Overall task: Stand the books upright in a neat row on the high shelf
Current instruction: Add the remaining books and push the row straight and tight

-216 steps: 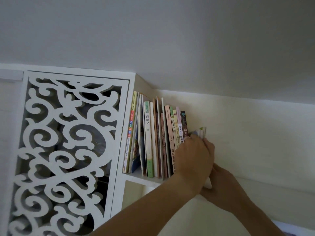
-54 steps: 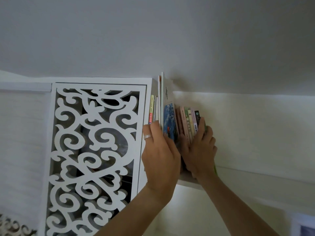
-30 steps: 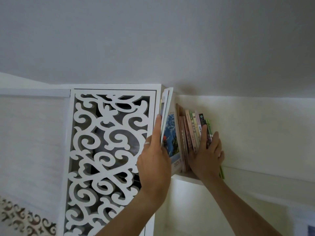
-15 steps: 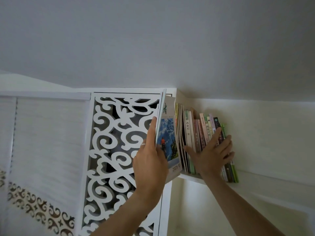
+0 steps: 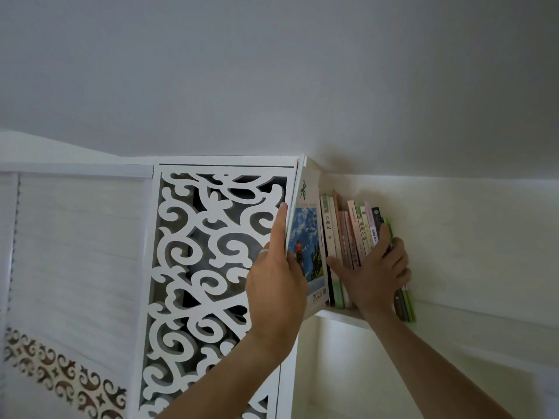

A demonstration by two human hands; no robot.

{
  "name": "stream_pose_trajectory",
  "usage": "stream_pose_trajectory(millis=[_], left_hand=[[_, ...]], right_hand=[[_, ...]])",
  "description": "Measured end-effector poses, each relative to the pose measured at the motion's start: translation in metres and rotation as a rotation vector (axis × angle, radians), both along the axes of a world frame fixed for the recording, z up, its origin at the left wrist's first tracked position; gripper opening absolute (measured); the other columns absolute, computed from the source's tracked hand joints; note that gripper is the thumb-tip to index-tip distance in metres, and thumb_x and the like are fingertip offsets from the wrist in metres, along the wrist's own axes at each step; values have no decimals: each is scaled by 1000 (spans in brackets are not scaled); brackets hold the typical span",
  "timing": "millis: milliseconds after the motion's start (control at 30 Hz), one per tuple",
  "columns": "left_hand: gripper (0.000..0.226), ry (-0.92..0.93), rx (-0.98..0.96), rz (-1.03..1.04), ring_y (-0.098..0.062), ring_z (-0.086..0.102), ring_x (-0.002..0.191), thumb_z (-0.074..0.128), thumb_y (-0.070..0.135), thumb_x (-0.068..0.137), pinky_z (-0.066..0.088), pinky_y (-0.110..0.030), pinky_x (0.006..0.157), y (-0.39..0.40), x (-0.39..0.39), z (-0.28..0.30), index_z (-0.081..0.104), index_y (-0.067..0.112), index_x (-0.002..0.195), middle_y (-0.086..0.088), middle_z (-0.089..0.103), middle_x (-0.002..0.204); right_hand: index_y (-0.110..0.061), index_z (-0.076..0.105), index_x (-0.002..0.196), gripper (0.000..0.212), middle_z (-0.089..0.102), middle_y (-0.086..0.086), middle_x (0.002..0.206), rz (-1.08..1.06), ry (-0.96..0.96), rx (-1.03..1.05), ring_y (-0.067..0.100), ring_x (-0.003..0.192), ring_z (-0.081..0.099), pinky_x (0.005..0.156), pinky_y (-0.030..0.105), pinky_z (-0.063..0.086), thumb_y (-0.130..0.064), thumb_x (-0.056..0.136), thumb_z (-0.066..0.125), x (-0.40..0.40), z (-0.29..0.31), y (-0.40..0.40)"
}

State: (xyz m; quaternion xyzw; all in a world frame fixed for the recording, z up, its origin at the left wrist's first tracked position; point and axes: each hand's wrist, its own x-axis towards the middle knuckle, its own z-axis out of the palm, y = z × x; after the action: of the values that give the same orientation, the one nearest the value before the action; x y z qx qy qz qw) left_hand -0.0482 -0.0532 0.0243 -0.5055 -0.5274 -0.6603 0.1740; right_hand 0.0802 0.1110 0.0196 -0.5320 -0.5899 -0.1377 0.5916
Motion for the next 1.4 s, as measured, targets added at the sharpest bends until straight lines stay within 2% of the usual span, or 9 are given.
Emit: stream_pose_trajectory(millis=[133, 333, 467, 533, 867, 1033, 1200, 1300, 1400], left_hand=[[82, 7, 5, 20, -15, 69, 76, 52, 11, 102, 61, -40, 56, 2, 6, 2, 6, 52, 156, 4, 70, 98], [79, 10, 6, -13, -15, 72, 84, 49, 14, 104, 63, -39, 59, 10, 8, 4, 5, 53, 156, 5, 71, 116], [79, 23, 13, -4, -14, 71, 85, 48, 15, 105, 62, -40, 59, 15, 19, 5, 2, 54, 155, 3, 69, 113], [80, 21, 36, -20, -17, 71, 92, 48, 14, 105, 63, -42, 63, 15, 26, 7, 1, 56, 154, 2, 67, 119], [95, 53, -97, 176, -19, 64, 76, 58, 6, 98, 60, -40, 64, 47, 33, 25, -3, 46, 159, 1, 65, 100], [87, -8, -81, -24, -9, 64, 72, 57, 4, 100, 61, -28, 60, 76, 63, 13, 8, 43, 160, 6, 64, 97], [75, -21, -25, -41, -4, 60, 69, 54, 10, 103, 59, -24, 63, 114, 70, 2, 14, 32, 162, 5, 62, 93], [69, 17, 2, -66, -4, 60, 72, 52, 20, 105, 58, -22, 69, 139, 63, -6, 15, 24, 163, 9, 62, 98], [69, 117, 35, -159, -1, 57, 98, 45, 28, 108, 50, -12, 84, 160, 61, -20, 6, 21, 164, -4, 59, 124]], right_hand=[[-22, 7, 161, 131, 18, 32, 158, -53, -68, -26, 53, 142, 25, 109, 71, 27, -79, 63, 71, -8, 1, -3], [-31, -8, 162, 138, 0, 30, 164, -87, -124, -91, 52, 150, 8, 112, 77, 14, -76, 61, 75, -13, 3, 3], [-29, 1, 162, 129, 16, 29, 158, -131, -124, -61, 51, 140, 27, 103, 70, 36, -74, 64, 72, -1, 4, 2], [-29, 2, 162, 127, 20, 29, 156, -133, -104, -64, 50, 138, 31, 100, 66, 40, -76, 65, 69, 4, 8, 2], [-32, -5, 161, 138, 15, 27, 159, -108, -10, -56, 51, 141, 25, 105, 67, 35, -74, 59, 78, 47, 12, 4], [-32, -7, 161, 137, 13, 24, 160, -70, -31, -47, 48, 141, 23, 106, 66, 34, -77, 60, 74, 57, 9, 2], [-33, -6, 161, 136, 14, 21, 161, -73, -60, -38, 46, 141, 26, 106, 62, 37, -79, 60, 72, 61, 7, 2], [-33, -4, 161, 133, 16, 21, 160, -72, -73, -21, 45, 139, 29, 104, 60, 40, -86, 60, 64, 60, 6, 4], [-32, 2, 162, 128, 20, 20, 160, -65, -111, 20, 42, 138, 33, 103, 58, 41, -97, 62, 47, 59, 4, 5]])
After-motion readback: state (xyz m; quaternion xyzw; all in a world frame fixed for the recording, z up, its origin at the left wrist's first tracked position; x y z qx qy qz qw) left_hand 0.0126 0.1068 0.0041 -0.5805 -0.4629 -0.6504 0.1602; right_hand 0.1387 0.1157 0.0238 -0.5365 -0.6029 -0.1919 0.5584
